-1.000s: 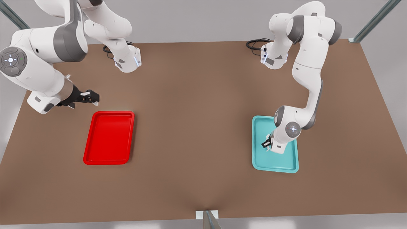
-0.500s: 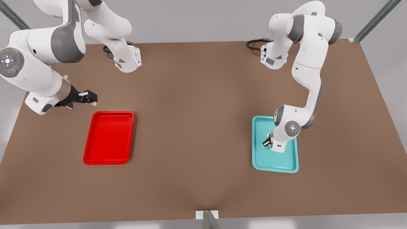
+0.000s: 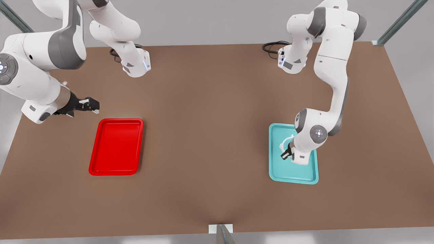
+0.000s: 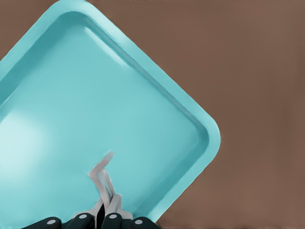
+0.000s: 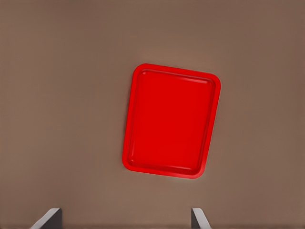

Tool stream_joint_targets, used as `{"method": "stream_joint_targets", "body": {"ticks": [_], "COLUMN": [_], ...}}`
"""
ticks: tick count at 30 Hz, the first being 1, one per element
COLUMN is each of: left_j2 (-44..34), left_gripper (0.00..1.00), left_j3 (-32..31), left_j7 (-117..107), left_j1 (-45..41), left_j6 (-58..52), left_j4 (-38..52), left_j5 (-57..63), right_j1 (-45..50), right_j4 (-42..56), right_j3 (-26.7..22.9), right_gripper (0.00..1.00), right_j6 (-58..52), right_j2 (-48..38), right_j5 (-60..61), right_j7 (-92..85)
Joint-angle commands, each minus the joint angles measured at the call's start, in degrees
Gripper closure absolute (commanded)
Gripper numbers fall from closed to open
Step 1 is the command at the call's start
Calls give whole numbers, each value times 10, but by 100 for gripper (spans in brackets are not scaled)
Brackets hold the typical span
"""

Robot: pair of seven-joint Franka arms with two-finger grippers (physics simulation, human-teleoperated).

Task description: Take the drainage pipe clamp from the left arm, pass it to the right arm, and place it in the plate on the right side

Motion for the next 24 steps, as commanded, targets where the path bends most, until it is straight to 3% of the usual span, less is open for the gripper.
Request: {"method": "stream_joint_targets", "body": {"ticks": [1,4,7,12,15,18,24], "left_j2": [0,5,37,51,57,87,150], "left_gripper": [79,79,79,79,79,79,79], "left_j3": [-18,-22,-21,-22,-22,-17,30], "left_j7": [-238,-463,-834,-1388,-1427,-1500,-1551], "left_j1": [-19,-70,-140,-161,-196,-269,-337], "left_j6": [-77,-77,-63,112,217,327,363], "left_j4": [34,109,189,219,223,247,280], "left_j5": [-42,-97,-109,-112,-248,-247,-245], "right_j1": [-5,-5,-5,-5,-5,-4,-4], "right_j4": [0,0,1,0,0,1,1], "right_j3": [0,0,1,2,2,7,7], "right_gripper": [0,0,0,0,0,0,0], "right_j6": [1,1,1,1,1,0,0], "right_j2": [1,2,2,2,2,2,1], "right_j5": [1,1,1,1,1,1,0], "right_j7": [-38,-37,-35,-36,-38,-32,-31]}}
